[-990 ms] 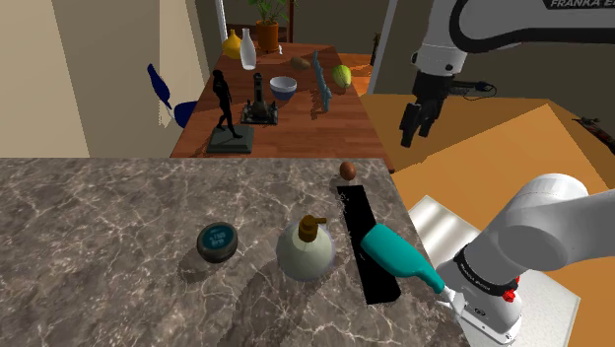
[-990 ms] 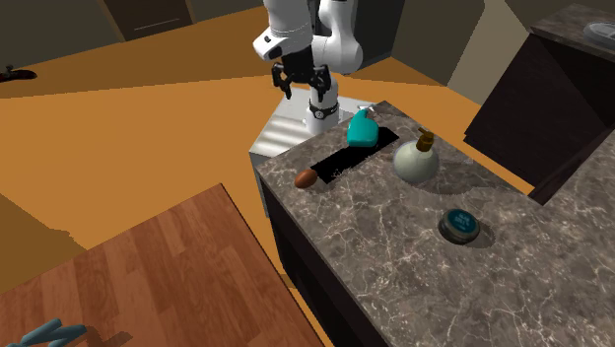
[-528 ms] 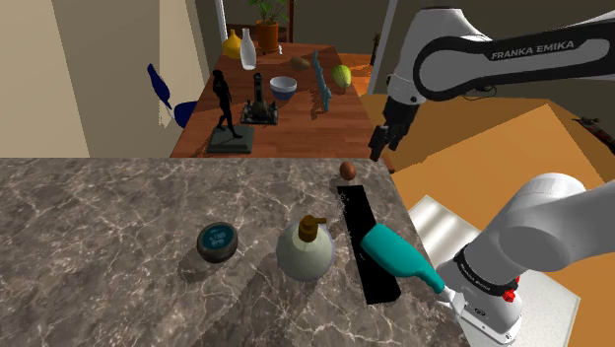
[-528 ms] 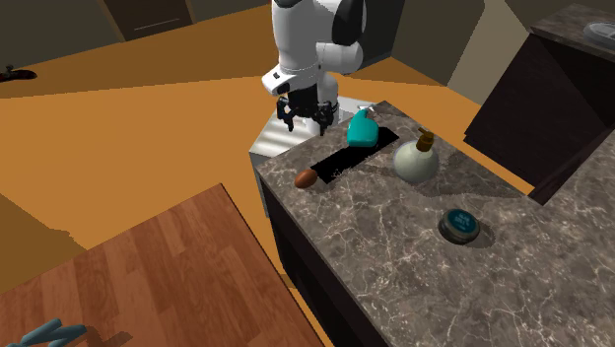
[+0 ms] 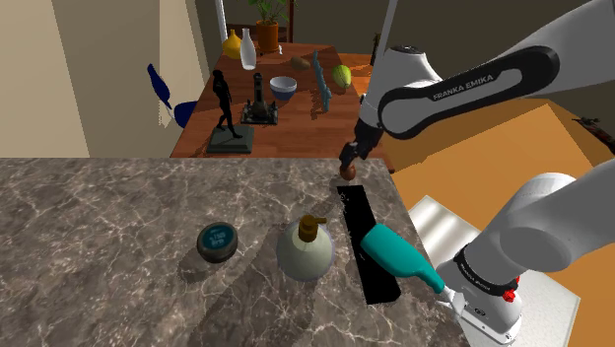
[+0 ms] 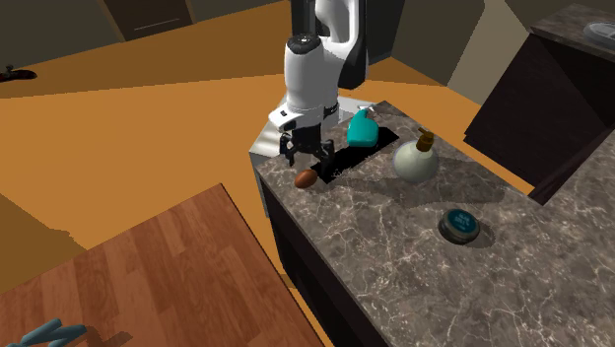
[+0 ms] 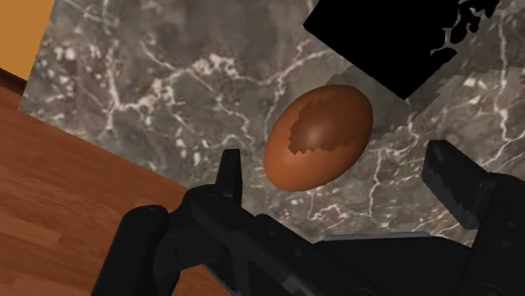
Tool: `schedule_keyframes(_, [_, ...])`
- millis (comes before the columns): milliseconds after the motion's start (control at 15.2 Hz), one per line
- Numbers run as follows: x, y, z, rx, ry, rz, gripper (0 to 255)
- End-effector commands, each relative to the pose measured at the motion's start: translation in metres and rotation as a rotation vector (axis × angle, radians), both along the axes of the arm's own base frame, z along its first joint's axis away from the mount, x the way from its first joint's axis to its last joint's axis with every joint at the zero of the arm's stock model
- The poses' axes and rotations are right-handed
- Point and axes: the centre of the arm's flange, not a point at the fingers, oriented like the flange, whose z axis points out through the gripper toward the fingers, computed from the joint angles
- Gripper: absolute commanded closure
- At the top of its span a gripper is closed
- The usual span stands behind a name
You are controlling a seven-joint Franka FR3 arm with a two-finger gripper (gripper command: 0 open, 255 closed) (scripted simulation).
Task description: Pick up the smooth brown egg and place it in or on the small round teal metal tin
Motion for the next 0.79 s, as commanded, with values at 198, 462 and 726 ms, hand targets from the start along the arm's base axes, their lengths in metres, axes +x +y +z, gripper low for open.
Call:
schedule_keyframes(198, [0.006,0.001,-0.027,-0.001,-0.016,0.0,0])
schedule_keyframes(462, [0.009,0.002,-0.046,-0.001,-0.016,0.0,0])
schedule_keyframes(726, [0.009,0.002,-0.046,-0.001,-0.016,0.0,0])
